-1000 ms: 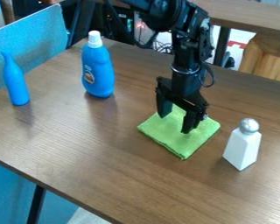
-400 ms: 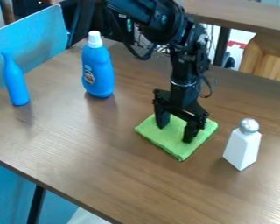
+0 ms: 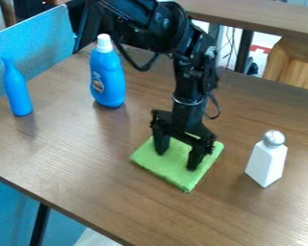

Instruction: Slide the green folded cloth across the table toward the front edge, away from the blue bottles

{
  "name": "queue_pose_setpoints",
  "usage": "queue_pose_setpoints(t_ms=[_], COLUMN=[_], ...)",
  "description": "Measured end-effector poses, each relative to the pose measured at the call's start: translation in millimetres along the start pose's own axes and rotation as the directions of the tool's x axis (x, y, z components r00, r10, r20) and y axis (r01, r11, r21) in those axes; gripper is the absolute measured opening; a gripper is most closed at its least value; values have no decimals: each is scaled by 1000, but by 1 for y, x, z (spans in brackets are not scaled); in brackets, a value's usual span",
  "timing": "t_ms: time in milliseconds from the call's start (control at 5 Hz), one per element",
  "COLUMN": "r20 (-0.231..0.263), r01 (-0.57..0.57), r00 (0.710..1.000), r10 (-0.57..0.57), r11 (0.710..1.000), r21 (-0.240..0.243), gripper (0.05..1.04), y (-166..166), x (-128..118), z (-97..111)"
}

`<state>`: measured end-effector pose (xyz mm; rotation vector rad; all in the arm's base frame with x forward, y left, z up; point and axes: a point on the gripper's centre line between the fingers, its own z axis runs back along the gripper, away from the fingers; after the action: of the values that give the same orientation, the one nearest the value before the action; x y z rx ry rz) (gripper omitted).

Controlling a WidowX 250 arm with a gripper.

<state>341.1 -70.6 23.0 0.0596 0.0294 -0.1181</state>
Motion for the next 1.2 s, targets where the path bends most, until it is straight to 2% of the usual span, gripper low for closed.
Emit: queue_pose_setpoints(t_ms=[400, 600, 800, 1000, 1200], r20=[-80, -63, -72, -28, 49], r01=[-38, -60, -84, -82, -116], r00=[996, 996, 994, 996, 992], r10=[39, 61, 85, 82, 117], r11=[999, 998, 996, 997, 993], r21=[20, 17, 15, 2, -13], gripper=[1011, 1010, 1009, 1009, 1009], y=[-5, -3, -2, 0, 10], x=[-45, -64, -72, -69, -54], z=[3, 17, 28, 42, 63])
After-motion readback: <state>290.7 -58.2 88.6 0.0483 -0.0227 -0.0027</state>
